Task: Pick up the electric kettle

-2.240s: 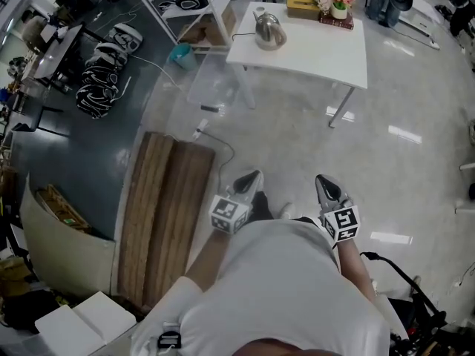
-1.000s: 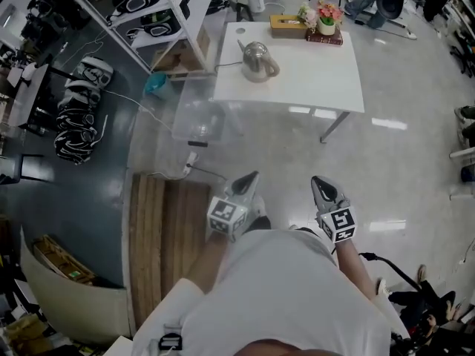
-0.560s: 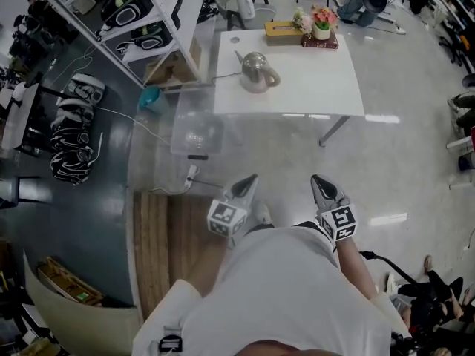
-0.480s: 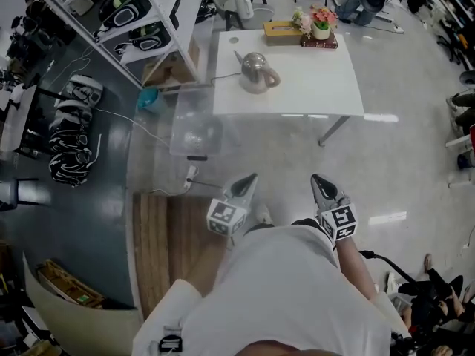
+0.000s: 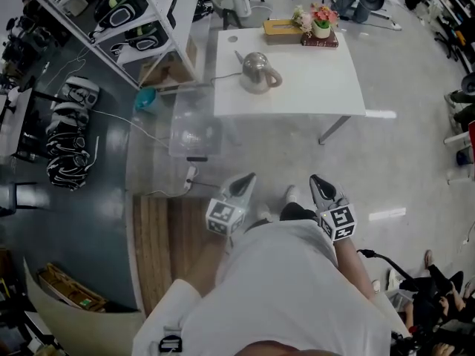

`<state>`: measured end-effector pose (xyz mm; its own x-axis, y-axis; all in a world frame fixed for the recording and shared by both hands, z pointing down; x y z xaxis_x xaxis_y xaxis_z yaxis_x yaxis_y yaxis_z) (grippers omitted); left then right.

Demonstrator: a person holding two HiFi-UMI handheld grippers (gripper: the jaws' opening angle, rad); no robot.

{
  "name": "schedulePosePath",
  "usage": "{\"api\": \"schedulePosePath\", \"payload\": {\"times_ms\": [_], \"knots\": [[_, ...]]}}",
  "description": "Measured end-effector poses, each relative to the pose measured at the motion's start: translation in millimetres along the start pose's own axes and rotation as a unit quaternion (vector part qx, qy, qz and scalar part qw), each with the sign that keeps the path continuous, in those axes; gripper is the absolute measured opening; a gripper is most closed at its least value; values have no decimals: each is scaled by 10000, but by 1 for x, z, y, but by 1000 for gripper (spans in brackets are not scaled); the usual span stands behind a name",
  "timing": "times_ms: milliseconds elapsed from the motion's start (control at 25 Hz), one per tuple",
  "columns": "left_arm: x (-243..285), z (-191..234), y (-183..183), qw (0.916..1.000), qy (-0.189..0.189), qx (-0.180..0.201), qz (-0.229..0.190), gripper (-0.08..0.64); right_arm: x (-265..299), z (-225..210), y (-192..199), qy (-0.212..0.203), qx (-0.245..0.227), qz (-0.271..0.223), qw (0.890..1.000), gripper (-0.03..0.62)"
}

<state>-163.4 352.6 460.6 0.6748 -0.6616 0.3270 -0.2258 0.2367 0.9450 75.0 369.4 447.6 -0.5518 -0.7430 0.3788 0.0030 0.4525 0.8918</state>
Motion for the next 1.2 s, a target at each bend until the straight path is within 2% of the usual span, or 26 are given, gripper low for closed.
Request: {"api": "schedulePosePath", "payload": {"times_ms": [280,520,840,1200], "knots": [[5,10,2,9998,-155,-96,45,3,14,-18,-8,12,67,-19,10000,14],[18,31,-12,9993,-330,-199,8,3,40,-35,-35,-66,93,-73,9999,14],[60,51,-22,9990,-401,-206,61,3,74,-67,-42,-246,164,81,9995,14],[109,75,-43,9983,-536,-213,106,3,114,-111,-69,-438,167,87,9989,14]]}}
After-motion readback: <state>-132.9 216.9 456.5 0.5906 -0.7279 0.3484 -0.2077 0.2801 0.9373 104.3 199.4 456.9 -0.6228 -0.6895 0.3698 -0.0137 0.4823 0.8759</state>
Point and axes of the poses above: the fingertips, and each gripper's own axes: x forward along the fingers, z to its left, y out of its underside, the point moved 6 cm from there along -x, backward along the fingers, and after that the axes turned 11 degrees about x, right-handed, at the moved point
